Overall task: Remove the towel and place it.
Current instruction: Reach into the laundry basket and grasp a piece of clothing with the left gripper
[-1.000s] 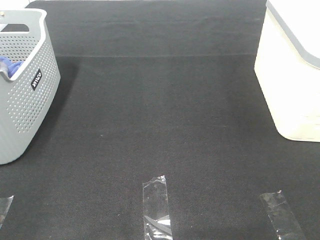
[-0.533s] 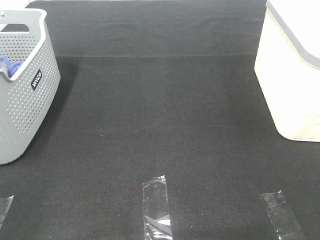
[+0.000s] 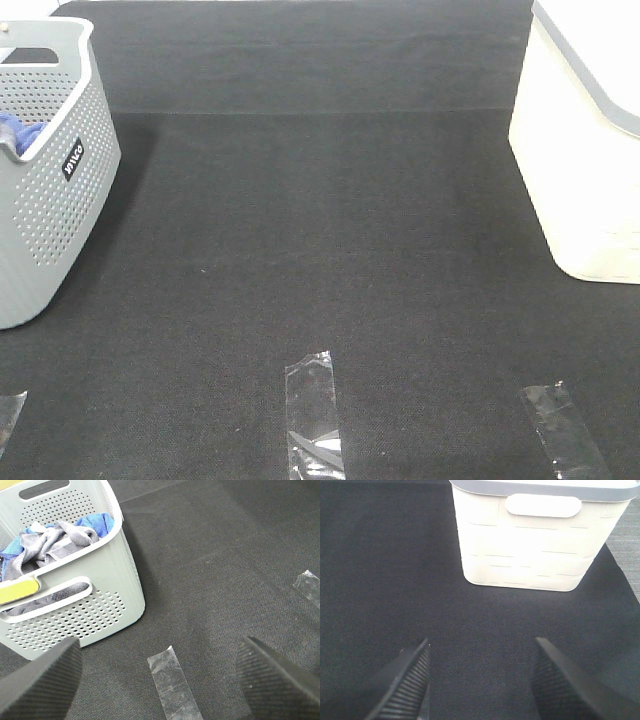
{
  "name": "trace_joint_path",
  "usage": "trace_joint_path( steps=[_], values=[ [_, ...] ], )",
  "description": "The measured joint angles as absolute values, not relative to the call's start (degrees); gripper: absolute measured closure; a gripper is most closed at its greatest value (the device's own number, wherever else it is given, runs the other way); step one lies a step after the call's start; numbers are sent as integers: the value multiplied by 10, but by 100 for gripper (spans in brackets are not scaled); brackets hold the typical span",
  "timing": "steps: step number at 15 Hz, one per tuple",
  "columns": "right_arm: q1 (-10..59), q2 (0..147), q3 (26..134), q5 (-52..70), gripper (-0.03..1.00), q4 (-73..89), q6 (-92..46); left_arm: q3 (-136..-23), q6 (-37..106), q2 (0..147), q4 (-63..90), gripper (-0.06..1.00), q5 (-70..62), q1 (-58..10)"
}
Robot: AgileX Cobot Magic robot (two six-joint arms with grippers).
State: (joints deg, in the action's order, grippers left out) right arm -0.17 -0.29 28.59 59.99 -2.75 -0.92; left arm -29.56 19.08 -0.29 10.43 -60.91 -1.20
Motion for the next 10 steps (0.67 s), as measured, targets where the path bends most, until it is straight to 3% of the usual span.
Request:
trace_joint_path(
  steps=[10],
  values=[
    [-2, -3, 286, 600, 40, -28, -9, -296, 191, -3, 104, 14, -609, -12]
  ],
)
